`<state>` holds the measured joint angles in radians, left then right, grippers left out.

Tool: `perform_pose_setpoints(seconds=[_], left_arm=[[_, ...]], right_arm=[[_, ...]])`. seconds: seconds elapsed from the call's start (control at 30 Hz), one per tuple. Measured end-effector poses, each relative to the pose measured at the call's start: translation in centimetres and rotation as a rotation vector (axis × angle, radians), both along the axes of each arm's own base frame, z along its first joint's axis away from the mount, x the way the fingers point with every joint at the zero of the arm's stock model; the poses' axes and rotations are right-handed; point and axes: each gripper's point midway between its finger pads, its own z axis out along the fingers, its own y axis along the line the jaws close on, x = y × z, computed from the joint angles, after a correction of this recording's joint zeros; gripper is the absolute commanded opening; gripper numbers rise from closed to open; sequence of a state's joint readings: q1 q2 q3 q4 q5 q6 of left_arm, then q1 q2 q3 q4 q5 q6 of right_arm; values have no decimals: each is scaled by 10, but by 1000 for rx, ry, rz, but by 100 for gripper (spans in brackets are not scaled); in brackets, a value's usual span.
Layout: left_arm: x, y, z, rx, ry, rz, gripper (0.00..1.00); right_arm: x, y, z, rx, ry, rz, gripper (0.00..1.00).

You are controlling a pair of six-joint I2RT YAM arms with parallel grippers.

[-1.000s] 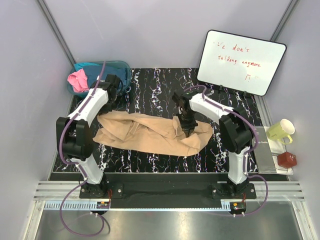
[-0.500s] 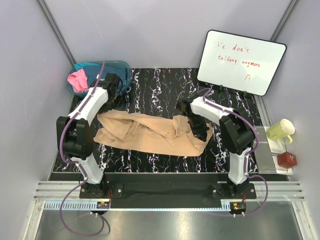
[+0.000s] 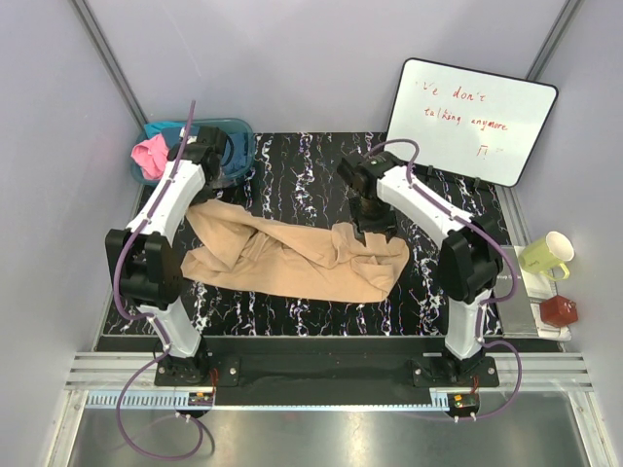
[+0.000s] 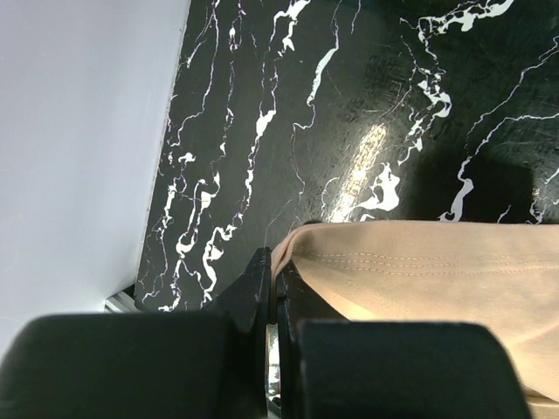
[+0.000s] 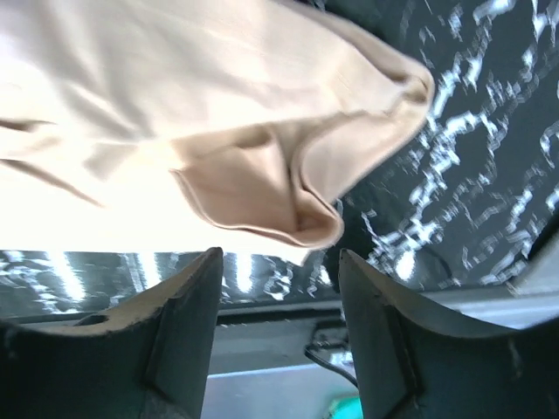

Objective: Fold and stack the t-shirts
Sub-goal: Flatten out the tshirt

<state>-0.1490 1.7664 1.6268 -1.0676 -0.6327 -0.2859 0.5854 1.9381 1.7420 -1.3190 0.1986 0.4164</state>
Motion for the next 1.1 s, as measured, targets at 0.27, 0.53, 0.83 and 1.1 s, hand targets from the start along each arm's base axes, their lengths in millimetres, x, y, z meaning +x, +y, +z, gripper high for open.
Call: perform_pose_setpoints(seconds=[0.27, 0.53, 0.83, 1.1], left_arm=[[-1, -2, -2, -14, 8, -6, 0], [-7, -2, -10, -16, 37, -8, 0], [-12, -2, -17, -16, 63, -9, 0], [-12, -2, -17, -16, 63, -9, 0]], right_arm=[[39, 46, -7, 132, -19, 19, 62], [90, 94, -36, 210, -18, 50, 60], [122, 123, -43, 272, -75, 72, 58], [89, 114, -81, 175, 49, 89, 57]])
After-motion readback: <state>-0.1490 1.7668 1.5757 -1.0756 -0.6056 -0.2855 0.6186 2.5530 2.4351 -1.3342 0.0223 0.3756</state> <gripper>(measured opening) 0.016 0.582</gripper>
